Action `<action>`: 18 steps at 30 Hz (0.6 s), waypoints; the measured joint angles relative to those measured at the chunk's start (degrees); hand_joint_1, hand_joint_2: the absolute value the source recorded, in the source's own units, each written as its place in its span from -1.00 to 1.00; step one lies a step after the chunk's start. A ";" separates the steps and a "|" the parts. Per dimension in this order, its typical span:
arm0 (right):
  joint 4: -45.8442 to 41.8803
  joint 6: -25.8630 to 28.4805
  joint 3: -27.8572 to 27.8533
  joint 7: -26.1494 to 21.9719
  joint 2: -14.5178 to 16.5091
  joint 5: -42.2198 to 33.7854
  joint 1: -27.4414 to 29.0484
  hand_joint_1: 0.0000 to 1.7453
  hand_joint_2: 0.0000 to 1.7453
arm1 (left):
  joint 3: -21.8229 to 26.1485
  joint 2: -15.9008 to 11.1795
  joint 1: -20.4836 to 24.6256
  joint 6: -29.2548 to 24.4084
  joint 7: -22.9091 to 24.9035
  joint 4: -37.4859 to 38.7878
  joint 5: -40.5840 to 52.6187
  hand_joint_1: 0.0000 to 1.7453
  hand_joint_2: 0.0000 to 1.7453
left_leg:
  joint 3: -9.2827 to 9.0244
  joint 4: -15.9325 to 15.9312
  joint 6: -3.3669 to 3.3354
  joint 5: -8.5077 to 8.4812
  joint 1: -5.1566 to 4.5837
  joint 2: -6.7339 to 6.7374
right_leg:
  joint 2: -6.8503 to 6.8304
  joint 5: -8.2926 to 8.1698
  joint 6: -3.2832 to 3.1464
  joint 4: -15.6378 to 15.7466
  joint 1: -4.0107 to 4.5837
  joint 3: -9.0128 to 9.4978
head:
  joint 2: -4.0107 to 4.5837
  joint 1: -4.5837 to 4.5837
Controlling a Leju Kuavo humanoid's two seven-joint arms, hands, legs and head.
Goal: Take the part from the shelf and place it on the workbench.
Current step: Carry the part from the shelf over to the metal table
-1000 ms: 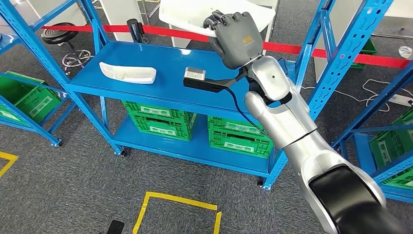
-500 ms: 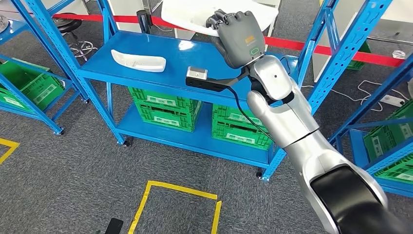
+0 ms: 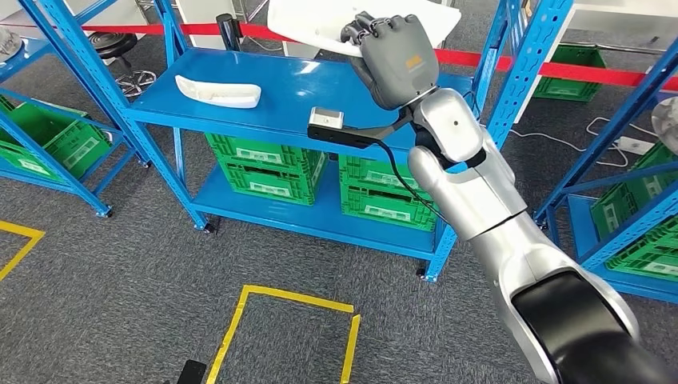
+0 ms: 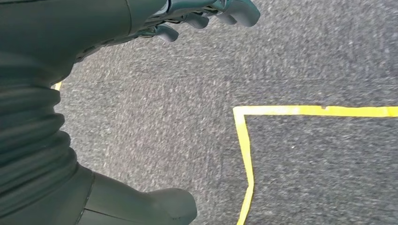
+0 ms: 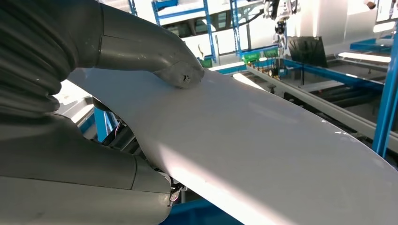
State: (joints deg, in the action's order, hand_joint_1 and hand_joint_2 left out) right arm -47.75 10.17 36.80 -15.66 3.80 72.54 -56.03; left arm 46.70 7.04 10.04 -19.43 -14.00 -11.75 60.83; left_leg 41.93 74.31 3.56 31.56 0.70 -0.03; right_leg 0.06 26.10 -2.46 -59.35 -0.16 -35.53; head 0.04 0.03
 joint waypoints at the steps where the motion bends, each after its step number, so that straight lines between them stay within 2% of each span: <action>1: 0.02 -0.03 -0.11 0.08 0.00 0.04 0.04 1.00 1.00 | 0.01 0.00 0.02 0.08 -0.01 0.00 0.00 -1.00 1.00 | -1.94 -2.13 -0.18 -1.16 -0.01 0.00 | 0.00 -0.42 0.09 -0.02 0.04 -0.50 | 0.00 0.01; 2: 0.02 -0.07 -0.31 0.22 0.00 0.13 0.03 1.00 1.00 | 0.01 -0.01 0.07 0.15 -0.02 -0.01 0.00 -1.00 1.00 | -4.75 -5.88 -0.47 -2.25 -0.05 0.00 | -0.01 -0.81 0.23 -0.04 0.06 -0.89 | 0.00 0.00; 3: 0.03 -0.11 -0.57 0.40 -0.03 0.23 -0.02 1.00 1.00 | 0.01 -0.01 0.15 0.21 -0.03 -0.03 0.01 -1.00 1.00 | -7.61 -10.02 -0.80 -2.72 -0.17 0.01 | -0.03 -1.17 0.45 -0.06 0.11 -1.23 | 0.00 -0.01; 4: 0.03 -0.14 -0.83 0.61 -0.07 0.32 -0.07 1.00 1.00 | 0.01 0.00 0.23 0.25 -0.05 -0.05 0.04 -1.00 1.00 | -9.73 -13.21 -1.13 -2.92 -0.36 -0.01 | -0.06 -1.53 0.75 -0.02 0.12 -1.45 | 0.00 -0.02; 5: 0.03 -0.16 -1.02 0.75 -0.11 0.42 -0.10 1.00 1.00 | 0.01 0.01 0.31 0.29 -0.08 -0.07 0.10 -1.00 1.00 | -11.00 -15.27 -1.46 -2.77 -0.57 -0.03 | -0.10 -1.88 1.10 0.02 0.11 -1.58 | 0.00 -0.01; 6: 0.04 -0.18 -1.17 0.84 -0.20 0.48 -0.09 1.00 1.00 | 0.01 0.02 0.35 0.35 -0.11 -0.08 0.17 -1.00 1.00 | -11.28 -15.99 -1.77 -2.68 -0.78 -0.06 | -0.13 -2.25 1.46 0.14 0.08 -1.70 | 0.00 -0.01; 8: 0.06 -0.12 -1.50 0.86 -0.60 0.56 0.09 1.00 1.00 | 0.01 0.10 0.36 0.55 -0.26 -0.08 0.34 -1.00 1.00 | -10.86 -16.42 -2.56 -3.49 -0.73 -0.03 | -0.08 -2.65 2.17 0.22 0.03 -1.93 | 0.00 0.05; 9: 0.08 -0.05 -1.69 0.89 -0.96 0.58 0.18 1.00 1.00 | 0.01 0.16 0.37 0.66 -0.34 -0.09 0.40 -1.00 1.00 | -10.49 -16.66 -3.06 -4.07 -0.60 0.06 | -0.02 -1.80 2.47 -0.51 0.01 -2.39 | 0.00 0.01; 10: 0.09 0.04 -1.86 0.89 -1.34 0.60 0.25 1.00 1.00 | 0.01 0.22 0.38 0.74 -0.43 -0.11 0.45 -1.00 1.00 | -10.02 -16.91 -3.49 -4.71 -0.44 0.15 | 0.04 -0.06 2.76 -2.30 -0.01 -3.20 | 0.00 -0.02; 12: 0.11 0.17 -2.08 0.87 -1.99 0.60 0.49 1.00 1.00 | 0.01 0.30 0.38 0.78 -0.51 -0.14 0.51 -1.00 1.00 | -8.73 -17.02 -4.02 -5.81 -0.37 0.25 | 0.08 5.08 3.22 -8.99 -0.14 -5.64 | 0.00 -0.11; 13: 0.13 0.23 -2.17 0.87 -2.23 0.60 0.73 1.00 1.00 | 0.01 0.32 0.36 0.81 -0.55 -0.14 0.54 -1.00 1.00 | -8.04 -16.98 -4.05 -6.29 -0.37 0.25 | 0.08 6.97 3.41 -12.66 -0.19 -6.73 | 0.00 -0.12; 14: 0.13 0.33 -2.26 0.90 -2.46 0.60 1.06 1.00 1.00 | 0.01 0.34 0.35 0.85 -0.60 -0.14 0.63 -1.00 1.00 | -7.34 -16.90 -4.04 -6.78 -0.38 0.26 | 0.08 7.74 3.54 -15.19 -0.22 -7.19 | 0.00 -0.12; 15: 0.14 0.48 -2.35 0.96 -2.68 0.61 1.41 1.00 1.00 | 0.01 0.37 0.35 0.91 -0.65 -0.14 0.74 -1.00 1.00 | -6.66 -16.80 -3.98 -7.24 -0.37 0.27 | 0.07 7.35 3.60 -15.80 -0.24 -6.66 | 0.00 -0.13; 16: 0.14 0.71 -2.46 1.02 -2.92 0.63 1.75 1.00 1.00 | 0.01 0.39 0.35 1.02 -0.70 -0.14 0.88 -1.00 1.00 | -6.03 -16.65 -3.88 -7.66 -0.36 0.26 | 0.07 6.06 3.59 -14.12 -0.27 -4.94 | 0.00 -0.13; 17: 0.14 0.99 -2.57 1.08 -3.14 0.67 1.99 1.00 1.00 | 0.01 0.41 0.36 1.13 -0.72 -0.14 1.01 -1.00 1.00 | -5.47 -16.44 -3.73 -8.00 -0.36 0.25 | 0.06 4.57 3.51 -10.53 -0.30 -2.23 | 0.00 -0.14; 18: 0.14 1.25 -2.70 1.14 -3.32 0.72 2.15 1.00 1.00 | 0.01 0.45 0.37 1.22 -0.73 -0.14 1.09 -1.00 1.00 | -4.96 -16.20 -3.53 -8.28 -0.40 0.23 | 0.07 3.90 3.31 -6.19 -0.25 0.72 | 0.00 -0.13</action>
State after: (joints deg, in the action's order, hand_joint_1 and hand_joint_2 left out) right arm -47.61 11.42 34.10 -14.52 0.49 73.25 -53.89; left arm 46.71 7.49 10.41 -18.21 -14.73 -11.90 61.92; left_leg 36.97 58.11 0.04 23.28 0.31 0.20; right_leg 0.13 30.00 0.85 -65.54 -0.41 -34.80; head 0.04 -0.09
